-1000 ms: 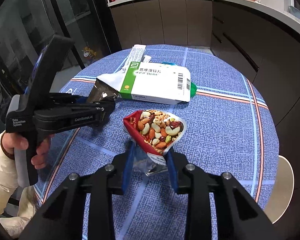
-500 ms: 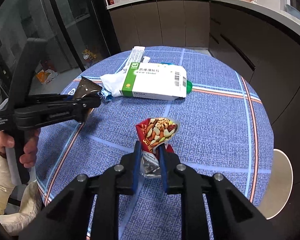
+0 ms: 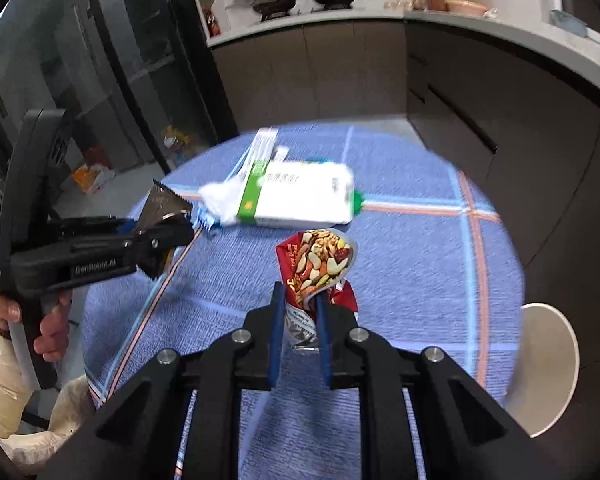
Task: Collect trash
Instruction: 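Carry the nut bag and brown wrapper over the white bin and release both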
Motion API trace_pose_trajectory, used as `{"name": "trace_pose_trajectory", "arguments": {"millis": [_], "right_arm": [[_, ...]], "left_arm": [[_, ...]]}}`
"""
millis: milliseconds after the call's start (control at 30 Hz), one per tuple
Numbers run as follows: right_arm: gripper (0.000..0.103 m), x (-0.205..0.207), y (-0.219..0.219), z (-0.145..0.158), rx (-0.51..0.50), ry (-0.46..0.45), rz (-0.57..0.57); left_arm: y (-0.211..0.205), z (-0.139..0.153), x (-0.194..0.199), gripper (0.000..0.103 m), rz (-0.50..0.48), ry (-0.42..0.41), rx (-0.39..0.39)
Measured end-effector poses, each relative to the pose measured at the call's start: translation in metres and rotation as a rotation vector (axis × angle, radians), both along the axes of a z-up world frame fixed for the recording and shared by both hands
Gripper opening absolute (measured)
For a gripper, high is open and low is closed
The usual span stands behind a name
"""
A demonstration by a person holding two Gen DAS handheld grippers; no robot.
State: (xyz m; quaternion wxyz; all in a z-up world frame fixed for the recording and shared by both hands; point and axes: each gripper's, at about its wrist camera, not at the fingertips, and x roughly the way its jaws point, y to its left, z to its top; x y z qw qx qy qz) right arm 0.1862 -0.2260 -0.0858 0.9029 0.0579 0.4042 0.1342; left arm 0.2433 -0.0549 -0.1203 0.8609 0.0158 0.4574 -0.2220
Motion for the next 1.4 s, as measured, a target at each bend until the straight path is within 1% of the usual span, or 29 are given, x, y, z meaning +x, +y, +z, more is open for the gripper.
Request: {"name": "trace_pose_trajectory", "arguments": {"millis": [167,300,367,467,500,600,700,800,933,1033,1167,1267,1367,1400], "right_arm": [[0.016,-0.026,-0.041,0.029,-0.019,-0.077,-0.080],[0.016,-0.052,-0.091,0.048,-0.045,-0.120,-0.180],[0.016,-0.063,-0.112,0.050,-0.053,-0.125,-0.226],[0.016,-0.076,-0.147,0.044,-0.056,-0.109,-0.304],[0.016,-0.080,-0.158,0.040,-0.054,-0.100,-0.325],[0.016,-0.087,-0.191,0.015,-0.041,-0.047,-0.374],[0.016,-0.088,-0.211,-0.011,-0.031,0.002,-0.389],[0.016,-0.086,-0.228,-0.042,-0.010,0.054,-0.396],[0.016,-0.081,-0.247,-0.082,0.030,0.113,-0.402],[0.016,-0.077,-0.257,-0.101,0.052,0.134,-0.398],[0.016,-0.068,-0.266,-0.118,0.072,0.152,-0.400],[0.016,-0.060,-0.271,-0.131,0.086,0.164,-0.407],[0.018,-0.059,-0.276,-0.139,0.091,0.174,-0.402],[0.019,-0.058,-0.276,-0.141,0.089,0.176,-0.399]], "left_arm": [[-0.050,0.026,-0.014,0.023,-0.104,-0.028,-0.049],[-0.102,0.038,-0.025,0.023,-0.202,-0.019,-0.101],[-0.131,0.039,-0.032,0.023,-0.251,-0.008,-0.118],[-0.176,0.035,-0.041,0.023,-0.316,0.005,-0.118],[-0.191,0.031,-0.043,0.023,-0.335,0.012,-0.114],[-0.232,0.014,-0.048,0.023,-0.396,0.058,-0.109],[-0.268,-0.006,-0.053,0.023,-0.438,0.101,-0.081],[-0.300,-0.030,-0.055,0.023,-0.463,0.138,-0.042],[-0.331,-0.054,-0.051,0.024,-0.465,0.166,0.000],[-0.345,-0.068,-0.045,0.024,-0.461,0.172,0.034],[-0.357,-0.082,-0.040,0.024,-0.457,0.177,0.069],[-0.358,-0.088,-0.035,0.025,-0.458,0.174,0.090],[-0.365,-0.093,-0.032,0.027,-0.453,0.162,0.109],[-0.366,-0.094,-0.032,0.029,-0.453,0.160,0.113]]}}
